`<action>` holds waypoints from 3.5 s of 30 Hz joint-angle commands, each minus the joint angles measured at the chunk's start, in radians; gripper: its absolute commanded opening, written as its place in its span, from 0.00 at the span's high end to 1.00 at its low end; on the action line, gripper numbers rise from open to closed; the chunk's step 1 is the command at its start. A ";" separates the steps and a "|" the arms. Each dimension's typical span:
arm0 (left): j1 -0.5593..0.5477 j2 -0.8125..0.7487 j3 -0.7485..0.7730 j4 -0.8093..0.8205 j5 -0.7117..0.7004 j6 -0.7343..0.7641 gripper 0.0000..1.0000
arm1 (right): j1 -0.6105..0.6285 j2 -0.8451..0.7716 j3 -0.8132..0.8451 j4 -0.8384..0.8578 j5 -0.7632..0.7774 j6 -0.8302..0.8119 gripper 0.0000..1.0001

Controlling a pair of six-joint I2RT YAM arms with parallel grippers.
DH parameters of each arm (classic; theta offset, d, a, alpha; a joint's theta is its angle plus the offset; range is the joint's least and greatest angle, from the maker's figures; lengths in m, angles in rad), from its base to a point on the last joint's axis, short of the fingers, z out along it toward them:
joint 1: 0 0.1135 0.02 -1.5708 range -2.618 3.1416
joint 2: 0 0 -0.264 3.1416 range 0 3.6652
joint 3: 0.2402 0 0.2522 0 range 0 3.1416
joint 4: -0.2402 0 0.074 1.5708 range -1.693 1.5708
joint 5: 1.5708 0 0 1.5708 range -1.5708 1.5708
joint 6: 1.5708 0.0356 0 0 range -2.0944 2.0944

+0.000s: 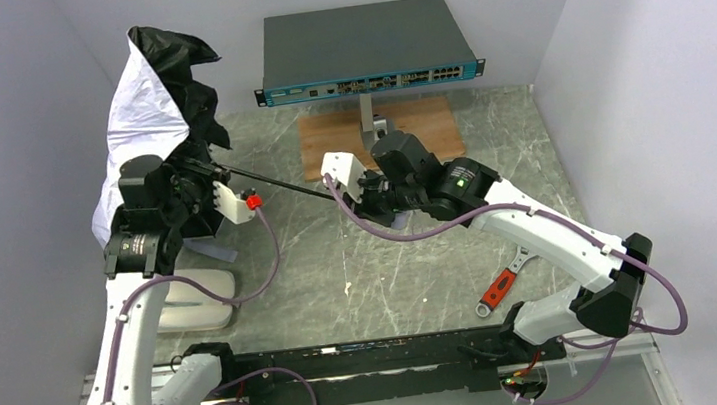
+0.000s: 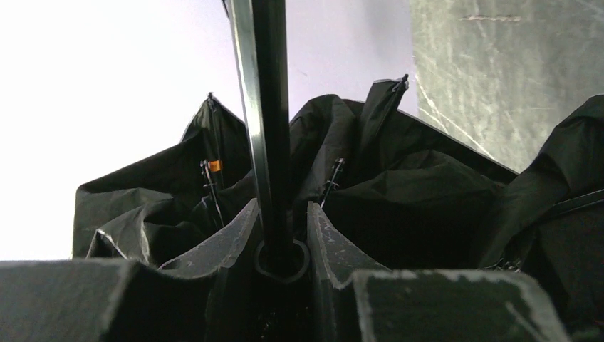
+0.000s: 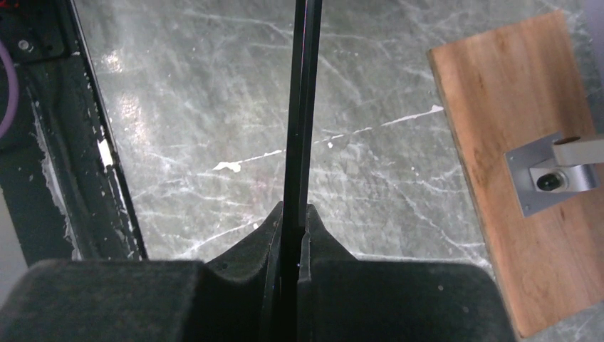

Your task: Open the umbrella

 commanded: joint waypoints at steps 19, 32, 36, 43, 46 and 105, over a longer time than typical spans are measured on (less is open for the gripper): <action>0.526 0.277 0.165 0.519 -0.238 0.145 0.77 | 0.000 -0.179 -0.109 -0.263 -0.055 -0.066 1.00; 0.504 0.032 0.088 0.325 0.414 0.098 1.00 | 0.001 -0.066 0.014 -0.183 -0.191 -0.036 1.00; 0.398 -0.040 0.056 0.262 0.479 0.172 1.00 | 0.002 0.032 0.123 -0.184 -0.218 -0.047 0.84; 0.306 -0.068 0.044 0.285 0.475 0.203 1.00 | 0.008 0.243 0.385 -0.282 -0.186 -0.059 0.55; 0.305 -0.069 0.051 0.305 0.479 0.167 1.00 | 0.012 0.279 0.428 -0.288 -0.166 -0.065 0.54; 0.560 0.170 -0.007 0.662 0.004 0.013 0.72 | 0.008 -0.037 0.025 -0.184 -0.086 0.004 1.00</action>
